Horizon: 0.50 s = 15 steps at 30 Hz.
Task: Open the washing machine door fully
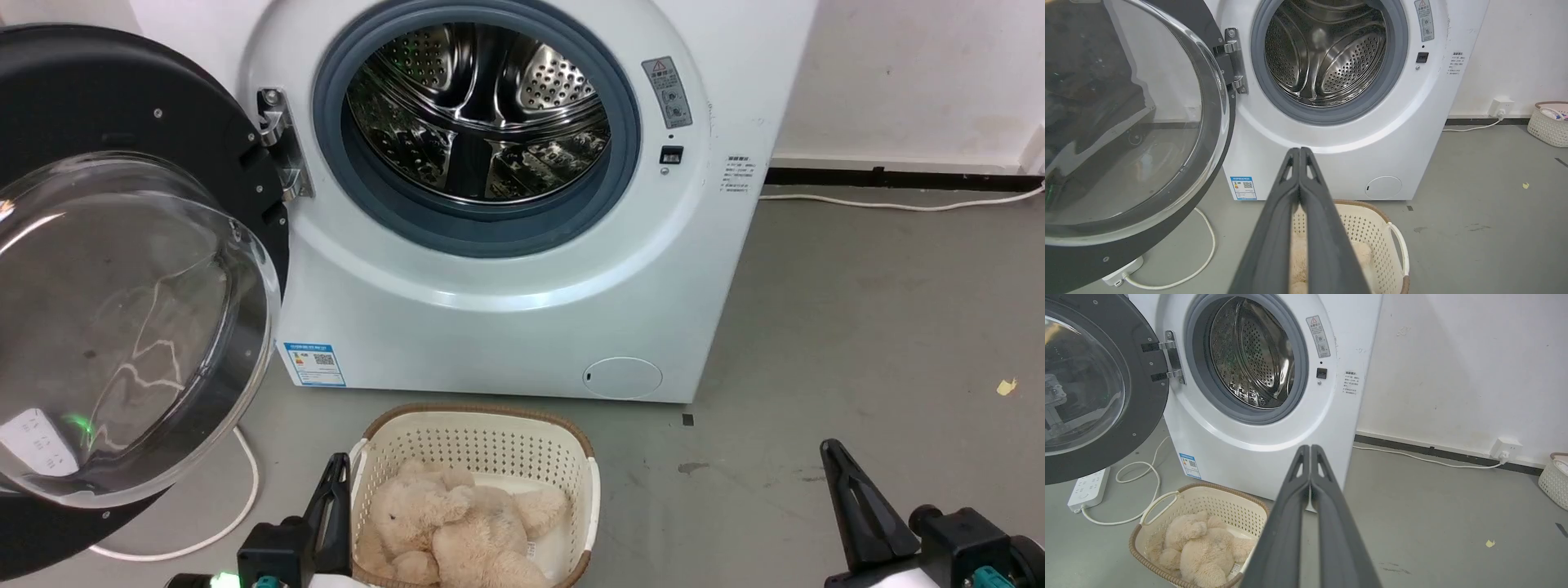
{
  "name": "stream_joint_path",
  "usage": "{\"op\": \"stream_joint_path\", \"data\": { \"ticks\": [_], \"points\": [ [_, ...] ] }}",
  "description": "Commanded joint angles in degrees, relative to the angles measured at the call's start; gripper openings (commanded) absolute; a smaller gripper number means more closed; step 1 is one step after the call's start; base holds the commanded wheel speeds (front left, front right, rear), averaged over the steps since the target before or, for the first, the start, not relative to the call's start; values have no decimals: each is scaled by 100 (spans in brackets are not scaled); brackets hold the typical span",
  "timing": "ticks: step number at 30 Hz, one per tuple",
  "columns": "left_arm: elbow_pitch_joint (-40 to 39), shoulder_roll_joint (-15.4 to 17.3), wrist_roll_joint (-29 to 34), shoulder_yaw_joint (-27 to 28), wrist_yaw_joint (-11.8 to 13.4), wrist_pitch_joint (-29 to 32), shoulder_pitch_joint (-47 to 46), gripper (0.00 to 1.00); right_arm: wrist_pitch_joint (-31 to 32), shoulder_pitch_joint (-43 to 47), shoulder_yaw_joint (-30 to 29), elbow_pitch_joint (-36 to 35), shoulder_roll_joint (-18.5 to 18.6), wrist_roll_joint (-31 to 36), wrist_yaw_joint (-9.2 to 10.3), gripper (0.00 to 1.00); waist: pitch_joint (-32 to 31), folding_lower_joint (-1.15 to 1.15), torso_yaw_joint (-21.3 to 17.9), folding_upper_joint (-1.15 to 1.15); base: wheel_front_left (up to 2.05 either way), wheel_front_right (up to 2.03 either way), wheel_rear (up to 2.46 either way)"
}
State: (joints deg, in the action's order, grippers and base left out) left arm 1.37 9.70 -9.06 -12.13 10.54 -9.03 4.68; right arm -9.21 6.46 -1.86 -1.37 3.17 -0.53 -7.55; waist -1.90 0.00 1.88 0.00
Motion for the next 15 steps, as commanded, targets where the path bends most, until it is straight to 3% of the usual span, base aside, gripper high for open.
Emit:
{"op": "stream_joint_path", "data": {
  "ticks": [1, 15],
  "points": [
    [-25, -45, 69, 44, -49, 39, -89, 0, 23, -96, 6, 20, -11, 19, 3, 0, 2, 0, -2, 0, 0, 0, 0],
    [-46, -162, 222, 258, -233, 197, -158, 0, 188, -197, 39, 42, -15, 26, 3, 0, 37, 0, -36, 0, 0, 0, 0]
  ]
}}
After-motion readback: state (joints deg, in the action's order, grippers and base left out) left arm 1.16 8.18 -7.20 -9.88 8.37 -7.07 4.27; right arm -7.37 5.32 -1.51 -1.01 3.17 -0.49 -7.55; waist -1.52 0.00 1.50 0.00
